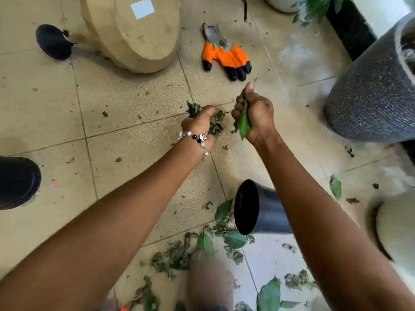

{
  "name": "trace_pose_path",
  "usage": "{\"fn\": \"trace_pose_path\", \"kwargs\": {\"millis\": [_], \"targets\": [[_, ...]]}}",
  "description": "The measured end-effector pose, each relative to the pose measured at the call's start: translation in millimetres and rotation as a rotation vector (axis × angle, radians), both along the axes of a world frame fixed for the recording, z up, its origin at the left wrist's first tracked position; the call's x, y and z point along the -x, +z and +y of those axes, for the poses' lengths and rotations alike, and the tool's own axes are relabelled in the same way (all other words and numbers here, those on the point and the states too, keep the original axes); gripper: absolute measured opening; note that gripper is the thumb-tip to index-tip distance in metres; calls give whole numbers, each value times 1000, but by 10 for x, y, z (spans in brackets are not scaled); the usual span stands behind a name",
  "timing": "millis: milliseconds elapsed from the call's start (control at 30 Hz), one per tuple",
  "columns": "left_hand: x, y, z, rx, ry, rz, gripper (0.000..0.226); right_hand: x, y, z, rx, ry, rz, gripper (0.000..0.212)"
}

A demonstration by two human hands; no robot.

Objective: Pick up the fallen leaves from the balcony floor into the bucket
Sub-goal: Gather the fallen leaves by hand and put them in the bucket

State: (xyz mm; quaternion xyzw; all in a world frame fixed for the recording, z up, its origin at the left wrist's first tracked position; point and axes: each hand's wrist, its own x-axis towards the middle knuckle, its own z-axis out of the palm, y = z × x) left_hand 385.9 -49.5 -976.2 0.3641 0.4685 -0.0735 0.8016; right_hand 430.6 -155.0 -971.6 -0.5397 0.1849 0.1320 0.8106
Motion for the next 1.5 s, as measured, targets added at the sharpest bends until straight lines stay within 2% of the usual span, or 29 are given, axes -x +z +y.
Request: {"fn": "trace_pose_path", "kwargs": {"millis": [100, 167, 233, 333, 467, 567, 667, 767, 833, 933, 1033, 1133, 1200, 1267, 1300, 1367, 1400, 1500], "targets": [[81, 326, -95, 62, 150, -19, 31, 174, 164, 238, 104, -73, -92, 40], [183, 611, -135, 40, 192, -17, 24, 311, 377, 326, 231, -109, -127, 37], [277, 878, -181, -10, 233, -7, 24, 442, 633, 377, 260, -130, -118, 31], [412, 1520, -321, -29, 218, -14, 25, 666, 1314, 290, 175, -185, -43, 26], [591, 2604, -530, -51, 126, -14, 13, 916, 2368, 65, 8, -283, 47, 17], [761, 3447, -688, -80, 87, -39, 20, 1126, 3240, -62, -65, -337, 81, 25], [1025, 4339, -865, -80, 52, -76, 7, 1426, 4139, -201, -129, -387, 65, 22], [1370, 5253, -1031, -77, -17, -122, 12, 1818, 5063, -371, -203, -440, 23, 22], [1589, 5700, -1129, -53, -69, -148, 7, 2069, 5585, -470, -212, -491, 6, 25], [2044, 6376, -1334, 23, -180, -204, 20, 2581, 6337, -705, -206, -576, -64, 19], [2537, 6936, -1598, 10, -273, -239, 9, 3091, 6885, -948, -155, -684, -112, 34], [3073, 7389, -1912, 22, -379, -250, 10, 3668, 7296, -1247, -62, -789, -144, 29], [3426, 7594, -2150, 72, -519, -297, 14, 4046, 7466, -1493, -24, -872, -163, 25], [3800, 7766, -2400, 123, -739, -332, 41, 4465, 7608, -1748, 16, -977, -188, 31], [3993, 7819, -2511, 115, -827, -332, 40, 4663, 7673, -1858, 42, -1025, -196, 35], [4382, 7947, -2728, 86, -914, -350, 10, 5091, 7792, -2059, 65, -1127, -223, 38], [4547, 7941, -2866, 72, -915, -337, 24, 5311, 7828, -2147, 83, -1192, -228, 37], [5227, 7995, -3257, 89, -962, -331, 19, 6042, 7872, -2451, 150, -1381, -207, 22]]}}
